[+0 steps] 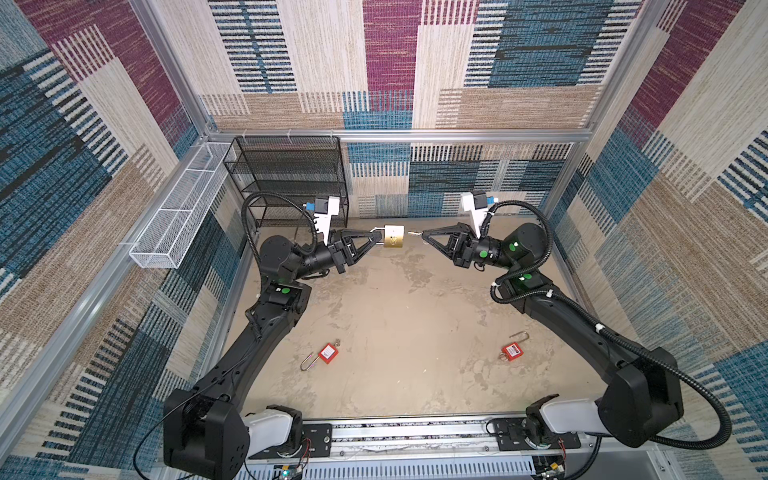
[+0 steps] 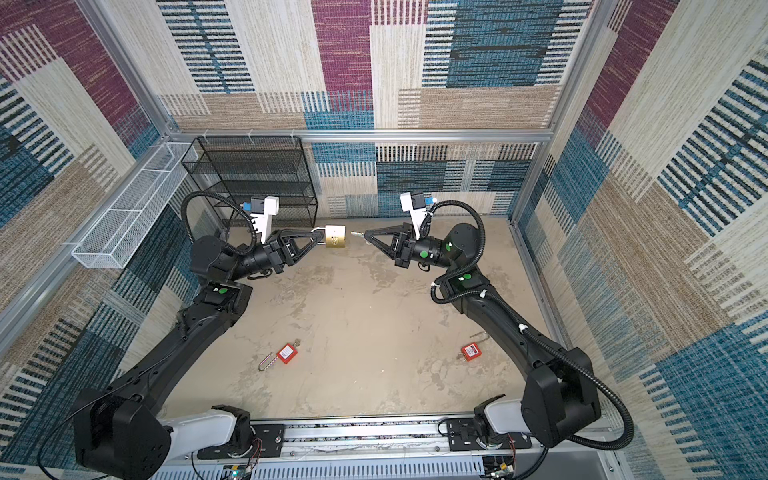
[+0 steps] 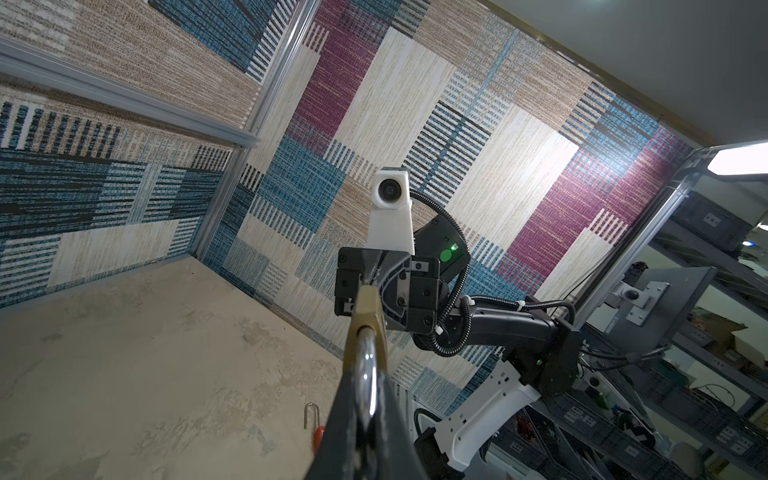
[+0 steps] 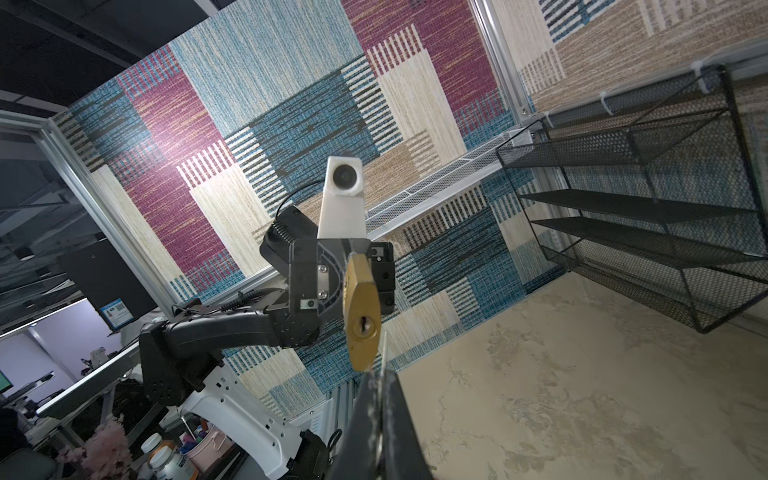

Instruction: Lock with the key

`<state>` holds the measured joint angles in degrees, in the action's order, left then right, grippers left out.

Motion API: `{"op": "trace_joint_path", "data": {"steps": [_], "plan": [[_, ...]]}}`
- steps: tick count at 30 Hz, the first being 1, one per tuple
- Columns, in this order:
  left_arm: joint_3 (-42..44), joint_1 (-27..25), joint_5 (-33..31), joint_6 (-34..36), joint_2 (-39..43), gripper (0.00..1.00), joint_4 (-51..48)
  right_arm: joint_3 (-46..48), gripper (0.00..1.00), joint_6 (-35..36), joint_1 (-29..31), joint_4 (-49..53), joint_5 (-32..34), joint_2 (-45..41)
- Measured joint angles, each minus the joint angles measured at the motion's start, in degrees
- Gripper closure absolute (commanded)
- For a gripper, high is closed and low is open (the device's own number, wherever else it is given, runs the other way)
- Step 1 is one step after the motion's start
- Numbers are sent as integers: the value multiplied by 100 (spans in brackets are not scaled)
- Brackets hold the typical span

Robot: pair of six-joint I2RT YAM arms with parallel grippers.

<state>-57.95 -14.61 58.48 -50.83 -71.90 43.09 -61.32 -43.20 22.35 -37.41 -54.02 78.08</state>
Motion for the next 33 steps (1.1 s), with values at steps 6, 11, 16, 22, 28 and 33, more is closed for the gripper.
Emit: {"op": "trace_joint_path", "data": {"steps": [6, 11, 16, 22, 28, 33], "plan": [[-50, 42, 48, 118, -28, 100, -278, 234, 100, 2, -195, 22, 87, -46], [-595, 31, -4, 1488, -28, 100, -2385, 455, 100, 114, -365, 87, 275, -210], [-1434, -24, -509, 3595, -260, 100, -5189, 699, 100, 243, -527, 254, 426, -339], [-1998, -256, -1078, 5654, -879, 100, -7724, 984, 100, 378, -734, 470, 601, -514], [-2435, -592, -1547, 7077, -1453, 100, -9119, 1156, 100, 612, -868, 868, 861, -763], [-2889, -730, -1943, 7718, -2114, 100, -9899, 1373, 100, 857, -885, 1283, 1274, -1078]]}}
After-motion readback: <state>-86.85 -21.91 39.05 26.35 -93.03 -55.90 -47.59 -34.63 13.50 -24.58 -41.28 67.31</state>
